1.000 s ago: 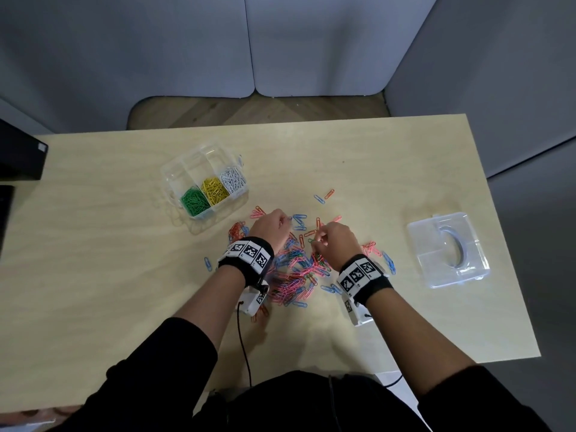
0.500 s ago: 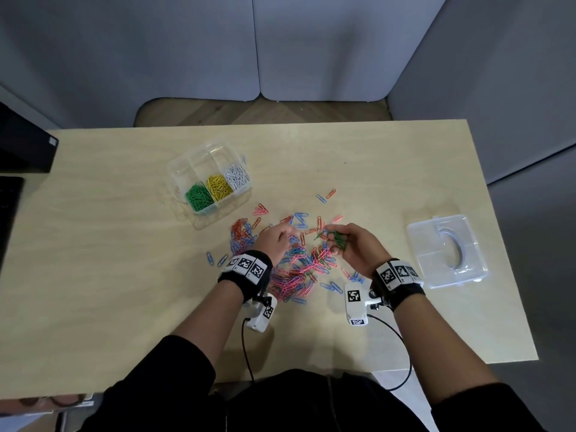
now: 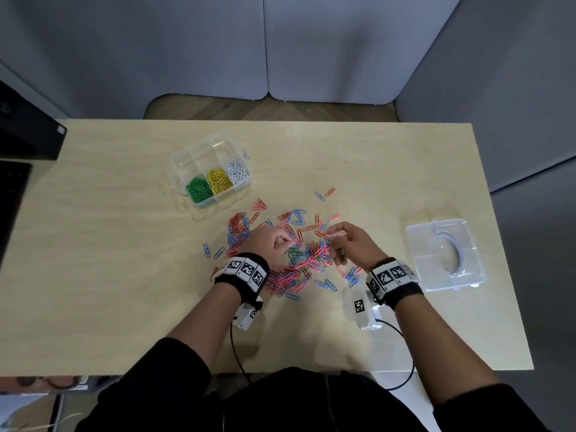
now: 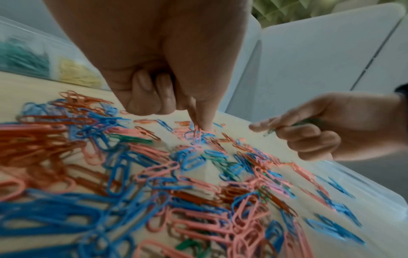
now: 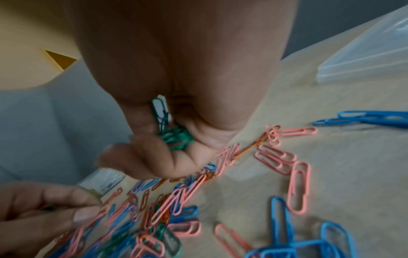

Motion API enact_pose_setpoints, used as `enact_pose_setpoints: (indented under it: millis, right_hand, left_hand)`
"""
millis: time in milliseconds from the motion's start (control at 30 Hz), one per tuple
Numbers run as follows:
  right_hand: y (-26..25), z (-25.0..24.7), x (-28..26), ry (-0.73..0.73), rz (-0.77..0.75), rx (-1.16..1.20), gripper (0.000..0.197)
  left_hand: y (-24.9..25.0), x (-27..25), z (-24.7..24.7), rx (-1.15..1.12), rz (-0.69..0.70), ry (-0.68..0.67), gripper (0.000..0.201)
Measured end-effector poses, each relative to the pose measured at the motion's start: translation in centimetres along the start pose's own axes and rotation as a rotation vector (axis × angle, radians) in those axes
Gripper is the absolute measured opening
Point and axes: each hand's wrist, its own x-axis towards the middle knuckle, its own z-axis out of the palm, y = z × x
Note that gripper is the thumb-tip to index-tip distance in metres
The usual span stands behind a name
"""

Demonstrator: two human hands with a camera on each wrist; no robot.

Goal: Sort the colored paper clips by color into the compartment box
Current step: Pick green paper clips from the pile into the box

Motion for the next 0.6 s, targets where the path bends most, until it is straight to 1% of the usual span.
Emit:
enact_pose_setpoints:
  millis: [67, 100, 167, 233, 300, 333, 400, 467, 500, 567, 600]
  right_hand:
    - [-0.3, 0.1, 0.0, -0.056, 0.019, 0.004, 0.022]
    - [-0.6, 0.4, -0.1, -0.076, 0.037, 0.023, 0.027]
    - [-1.0, 1.1, -0.2, -0.091, 0.084, 0.099, 0.029]
    - [-1.0, 1.7, -0.1, -0.083, 0.179, 0.177, 0.031]
    - [-0.5, 2.0, -0.2, -0.046, 0.207, 0.155, 0.033]
    - [-0.3, 2.0, -0.2, -0.017, 0.189, 0.091, 0.034]
    - [0.1, 2.0, -0.3, 0.050, 0.113, -0.179, 0.034]
    - [0.5, 2.2, 0.0, 0.153, 0.036, -0.470, 0.027]
    - [0.4, 2.6, 0.0, 0.205, 0.010, -0.571, 0.025]
    - [0.3, 3.4, -0.1, 0.280, -0.031, -0.705, 0.024]
    - [0.3, 3.8, -0.2, 0.289, -0.041, -0.743, 0.022]
  left_hand:
    - [-0.5, -0.1, -0.7, -0.017, -0.042, 0.072, 0.018]
    - [-0.9, -0.3, -1.0, -0.027, -0.064, 0.103, 0.014]
    - [-1.4, -0.6, -1.2, -0.048, -0.083, 0.145, 0.012]
    - [-1.3, -0.9, -1.0, -0.049, -0.084, 0.135, 0.012]
    - [-0.4, -1.0, -0.5, 0.003, -0.060, 0.076, 0.010]
    - [0.0, -1.0, -0.2, 0.055, -0.037, 0.044, 0.011]
    - [0.7, -0.9, 0.5, 0.159, -0.003, 0.010, 0.014]
    - [1.0, -0.9, 0.8, 0.204, 0.007, 0.010, 0.016]
    - [0.9, -0.8, 1.0, 0.205, 0.010, 0.017, 0.016]
    - [0.8, -0.8, 1.2, 0.190, 0.010, 0.022, 0.016]
    - [0.9, -1.0, 1.2, 0.189, 0.010, 0.025, 0.016]
